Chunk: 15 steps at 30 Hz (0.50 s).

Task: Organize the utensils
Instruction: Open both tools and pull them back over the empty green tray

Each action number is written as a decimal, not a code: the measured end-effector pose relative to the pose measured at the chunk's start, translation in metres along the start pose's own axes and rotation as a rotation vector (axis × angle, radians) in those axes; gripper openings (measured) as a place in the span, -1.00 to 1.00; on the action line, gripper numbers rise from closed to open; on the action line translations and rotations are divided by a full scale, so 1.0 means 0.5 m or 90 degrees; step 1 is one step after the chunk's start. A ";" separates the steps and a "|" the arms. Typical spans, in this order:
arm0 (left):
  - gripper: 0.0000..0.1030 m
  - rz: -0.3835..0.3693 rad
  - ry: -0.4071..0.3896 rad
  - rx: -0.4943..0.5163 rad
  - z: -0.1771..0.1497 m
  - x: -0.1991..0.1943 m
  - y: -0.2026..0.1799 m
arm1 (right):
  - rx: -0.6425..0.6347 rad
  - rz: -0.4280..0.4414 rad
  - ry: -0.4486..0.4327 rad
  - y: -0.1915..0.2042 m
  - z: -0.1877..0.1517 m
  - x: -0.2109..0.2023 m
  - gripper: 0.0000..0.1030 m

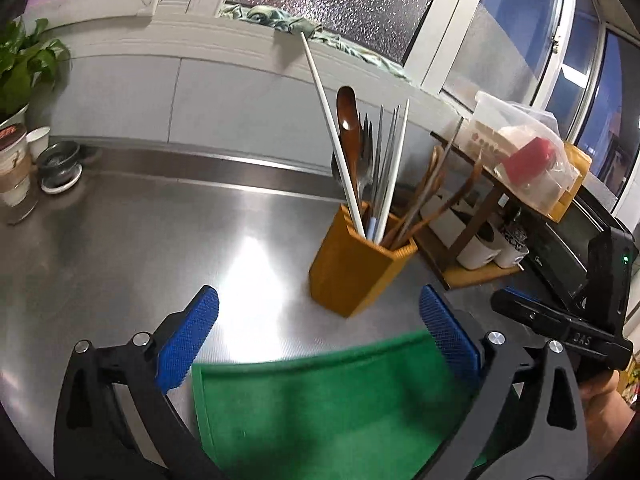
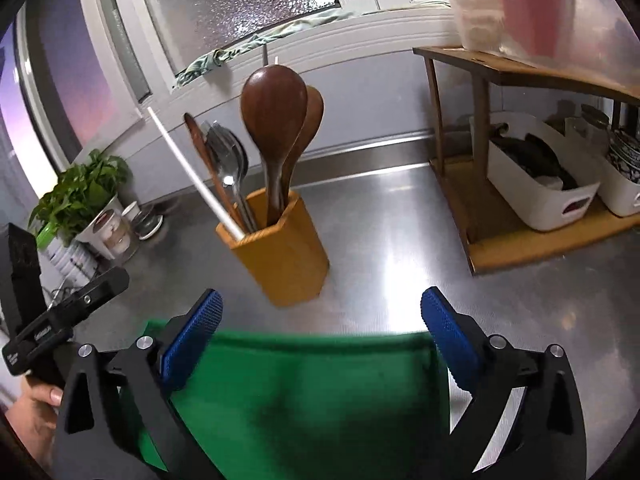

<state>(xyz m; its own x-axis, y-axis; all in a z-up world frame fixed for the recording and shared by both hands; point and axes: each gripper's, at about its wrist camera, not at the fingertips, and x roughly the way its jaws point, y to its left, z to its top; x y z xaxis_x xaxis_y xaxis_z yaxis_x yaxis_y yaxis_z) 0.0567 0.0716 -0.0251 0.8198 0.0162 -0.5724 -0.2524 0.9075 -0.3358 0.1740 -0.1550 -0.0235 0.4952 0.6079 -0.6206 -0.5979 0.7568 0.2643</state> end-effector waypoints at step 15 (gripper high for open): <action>0.84 0.053 0.056 0.041 -0.029 -0.122 -0.071 | -0.011 -0.070 0.096 0.032 -0.037 -0.111 0.93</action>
<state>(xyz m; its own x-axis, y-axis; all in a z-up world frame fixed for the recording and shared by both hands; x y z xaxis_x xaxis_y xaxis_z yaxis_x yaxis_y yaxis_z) 0.0083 0.0321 0.0107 0.7486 0.0578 -0.6605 -0.2811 0.9299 -0.2372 0.1253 -0.1810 0.0015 0.4585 0.4784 -0.7489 -0.5570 0.8114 0.1773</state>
